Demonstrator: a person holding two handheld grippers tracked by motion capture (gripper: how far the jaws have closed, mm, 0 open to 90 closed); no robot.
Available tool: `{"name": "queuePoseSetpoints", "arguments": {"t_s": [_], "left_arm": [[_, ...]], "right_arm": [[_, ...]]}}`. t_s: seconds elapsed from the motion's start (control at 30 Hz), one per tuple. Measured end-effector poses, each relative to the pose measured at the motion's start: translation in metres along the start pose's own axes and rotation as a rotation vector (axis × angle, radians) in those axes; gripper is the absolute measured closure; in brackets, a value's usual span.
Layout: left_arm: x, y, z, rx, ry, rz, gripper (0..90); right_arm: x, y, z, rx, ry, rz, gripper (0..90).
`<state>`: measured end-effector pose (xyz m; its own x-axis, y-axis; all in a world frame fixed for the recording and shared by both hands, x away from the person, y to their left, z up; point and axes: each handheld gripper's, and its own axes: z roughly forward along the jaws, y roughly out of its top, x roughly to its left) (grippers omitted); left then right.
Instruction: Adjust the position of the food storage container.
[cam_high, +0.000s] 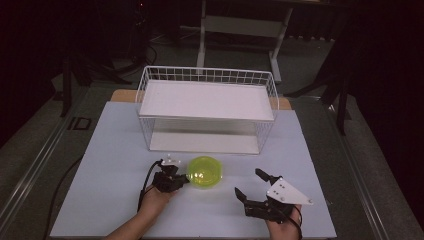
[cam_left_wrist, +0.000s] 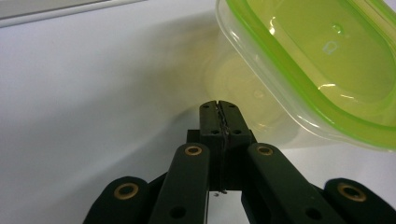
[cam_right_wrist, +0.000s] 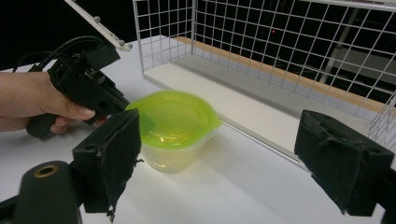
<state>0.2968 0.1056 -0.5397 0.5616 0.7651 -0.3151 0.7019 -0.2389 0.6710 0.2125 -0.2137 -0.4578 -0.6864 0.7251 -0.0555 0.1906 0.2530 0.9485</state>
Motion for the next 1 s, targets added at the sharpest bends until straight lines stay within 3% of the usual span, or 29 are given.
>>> {"name": "queuePoseSetpoints", "arguments": {"t_s": [0.1, 0.23, 0.37, 0.4, 0.47, 0.63, 0.67, 0.7, 0.77, 0.8, 0.83, 0.87, 0.93, 1.0], "left_arm": [[0.001, -0.001, -0.003, -0.006, -0.001, -0.013, 90.0], [0.002, -0.003, -0.015, -0.016, -0.008, 0.003, 90.0], [0.002, -0.004, -0.033, -0.020, -0.008, 0.073, 90.0], [0.005, -0.006, -0.042, -0.054, -0.035, 0.082, 89.9], [0.007, -0.007, -0.047, -0.066, -0.038, 0.094, 89.7], [0.010, -0.010, -0.069, -0.177, -0.110, 0.121, 77.6], [0.010, -0.010, -0.078, -0.221, -0.136, 0.136, 74.7], [0.010, -0.010, -0.078, -0.221, -0.136, 0.136, 67.3], [0.008, -0.009, -0.084, -0.242, -0.124, 0.153, 62.5], [0.008, -0.008, -0.087, -0.252, -0.143, 0.151, 57.6], [0.008, -0.007, -0.089, -0.253, -0.150, 0.151, 46.8], [0.006, -0.005, -0.090, -0.254, -0.141, 0.149, 46.8], [0.005, -0.004, -0.093, -0.253, -0.169, 0.156, 23.9], [0.005, -0.002, -0.093, -0.256, -0.182, 0.160, 10.0]], "right_arm": [[0.000, 0.000, -0.001, -0.001, -0.001, 0.002, 14.7], [-0.001, 0.000, -0.001, 0.000, -0.004, 0.003, 14.6], [-0.001, 0.000, -0.001, -0.001, -0.008, 0.001, 14.8], [0.000, 0.001, -0.001, 0.001, -0.006, -0.008, 14.7], [0.001, 0.001, 0.000, 0.000, -0.005, -0.012, 14.7], [0.002, 0.001, 0.002, 0.007, 0.002, -0.014, 14.7], [0.002, 0.001, 0.002, 0.009, 0.004, -0.013, 14.7], [0.002, 0.001, 0.002, 0.009, 0.004, -0.013, 14.7], [0.003, 0.001, 0.002, 0.015, 0.004, -0.016, 14.7], [0.003, 0.001, 0.003, 0.018, 0.007, -0.014, 14.7], [0.003, 0.001, 0.003, 0.018, 0.007, -0.014, 14.7], [0.004, 0.001, 0.003, 0.019, 0.007, -0.016, 14.7], [0.004, 0.001, 0.003, 0.020, 0.006, -0.015, 14.7], [0.005, 0.002, 0.004, 0.032, 0.011, -0.015, 14.7]]}}
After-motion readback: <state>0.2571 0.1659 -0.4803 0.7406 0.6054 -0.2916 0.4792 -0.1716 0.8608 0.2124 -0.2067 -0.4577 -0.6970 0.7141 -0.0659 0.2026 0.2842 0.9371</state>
